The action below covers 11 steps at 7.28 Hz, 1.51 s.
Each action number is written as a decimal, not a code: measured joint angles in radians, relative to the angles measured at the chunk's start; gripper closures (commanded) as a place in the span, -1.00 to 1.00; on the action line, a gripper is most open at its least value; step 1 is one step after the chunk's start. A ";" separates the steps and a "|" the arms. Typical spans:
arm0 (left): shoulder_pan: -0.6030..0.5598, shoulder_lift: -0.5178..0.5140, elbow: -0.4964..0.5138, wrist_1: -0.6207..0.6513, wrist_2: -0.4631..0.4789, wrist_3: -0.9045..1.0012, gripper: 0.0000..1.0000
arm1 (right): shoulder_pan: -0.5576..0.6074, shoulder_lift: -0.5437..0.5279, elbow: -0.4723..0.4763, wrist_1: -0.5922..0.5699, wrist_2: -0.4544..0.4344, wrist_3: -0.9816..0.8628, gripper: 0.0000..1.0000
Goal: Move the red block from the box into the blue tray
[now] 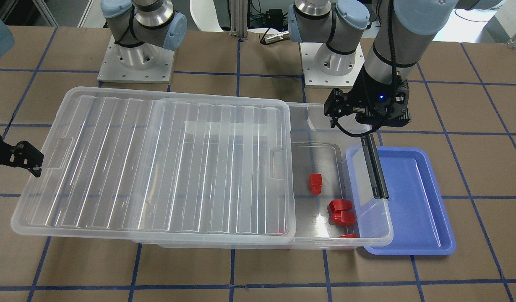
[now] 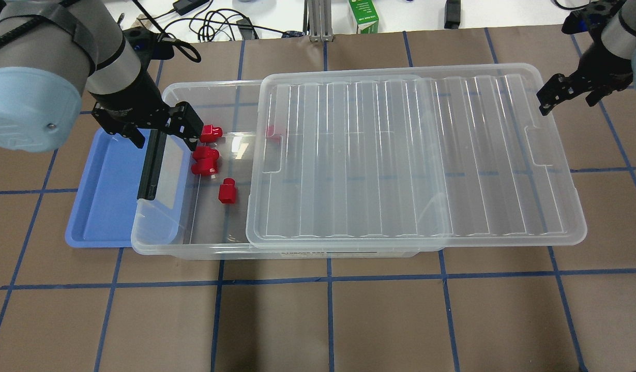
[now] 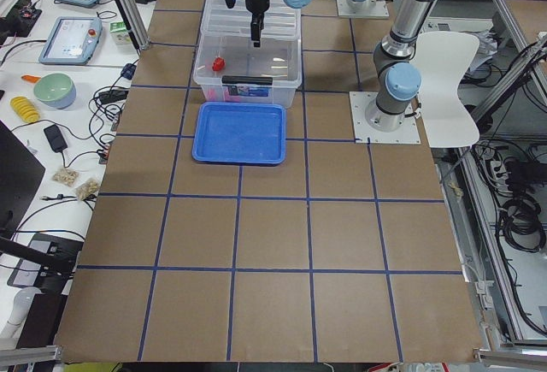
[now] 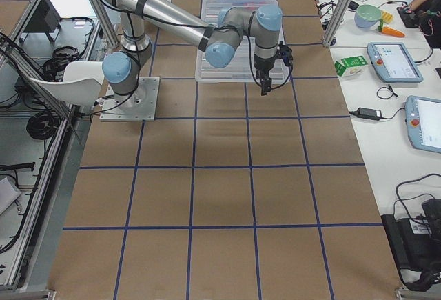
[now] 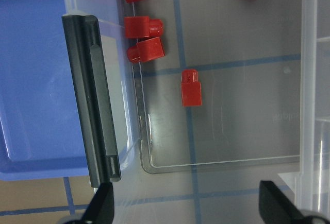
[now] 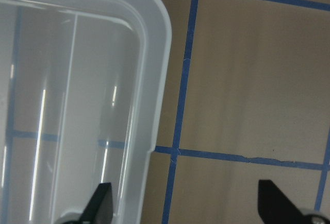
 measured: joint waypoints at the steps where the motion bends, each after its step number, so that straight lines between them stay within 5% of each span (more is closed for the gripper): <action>1: 0.000 0.000 -0.002 0.007 0.001 -0.001 -1.00 | 0.002 -0.021 -0.031 0.044 0.002 0.005 -1.00; 5: -0.001 0.003 -0.002 0.008 0.004 -0.001 -1.00 | 0.014 -0.133 -0.179 0.312 0.005 0.099 -1.00; 11: -0.002 0.002 -0.003 0.010 0.001 -0.001 -1.00 | 0.199 -0.128 -0.192 0.308 0.005 0.403 -1.00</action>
